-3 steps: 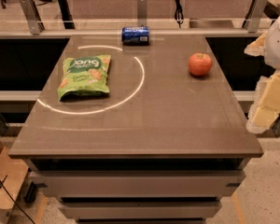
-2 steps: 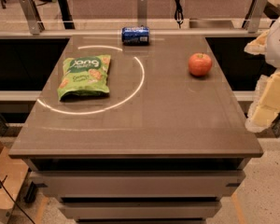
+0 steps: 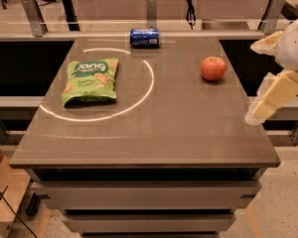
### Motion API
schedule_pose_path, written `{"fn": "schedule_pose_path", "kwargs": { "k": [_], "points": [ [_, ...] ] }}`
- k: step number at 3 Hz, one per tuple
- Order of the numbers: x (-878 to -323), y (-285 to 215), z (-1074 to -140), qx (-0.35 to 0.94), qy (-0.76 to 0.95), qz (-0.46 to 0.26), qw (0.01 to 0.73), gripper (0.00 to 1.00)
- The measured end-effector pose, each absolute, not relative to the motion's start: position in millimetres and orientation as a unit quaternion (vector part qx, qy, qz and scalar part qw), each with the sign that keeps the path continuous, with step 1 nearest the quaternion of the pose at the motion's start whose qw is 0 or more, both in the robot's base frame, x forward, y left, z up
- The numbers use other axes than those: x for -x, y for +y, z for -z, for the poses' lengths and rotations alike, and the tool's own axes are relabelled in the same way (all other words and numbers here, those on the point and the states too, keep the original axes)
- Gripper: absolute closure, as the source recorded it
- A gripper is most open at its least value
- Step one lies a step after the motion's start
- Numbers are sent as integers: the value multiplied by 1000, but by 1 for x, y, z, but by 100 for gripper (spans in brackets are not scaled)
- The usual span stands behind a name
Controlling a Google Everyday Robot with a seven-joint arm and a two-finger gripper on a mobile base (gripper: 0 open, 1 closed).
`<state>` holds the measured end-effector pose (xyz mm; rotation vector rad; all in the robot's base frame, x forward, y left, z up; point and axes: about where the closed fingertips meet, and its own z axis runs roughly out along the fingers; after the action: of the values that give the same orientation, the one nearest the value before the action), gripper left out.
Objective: Move apple near green rice chip bag
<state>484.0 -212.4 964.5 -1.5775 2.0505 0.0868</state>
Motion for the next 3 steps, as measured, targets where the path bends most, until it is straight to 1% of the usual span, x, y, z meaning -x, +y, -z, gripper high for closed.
{"fn": "schedule_pose_path", "kwargs": {
  "k": [2, 3],
  "points": [
    [-490, -205, -958, 577, 765, -49, 282, 0],
    [-514, -193, -960, 562, 754, -76, 332, 0]
  ]
}}
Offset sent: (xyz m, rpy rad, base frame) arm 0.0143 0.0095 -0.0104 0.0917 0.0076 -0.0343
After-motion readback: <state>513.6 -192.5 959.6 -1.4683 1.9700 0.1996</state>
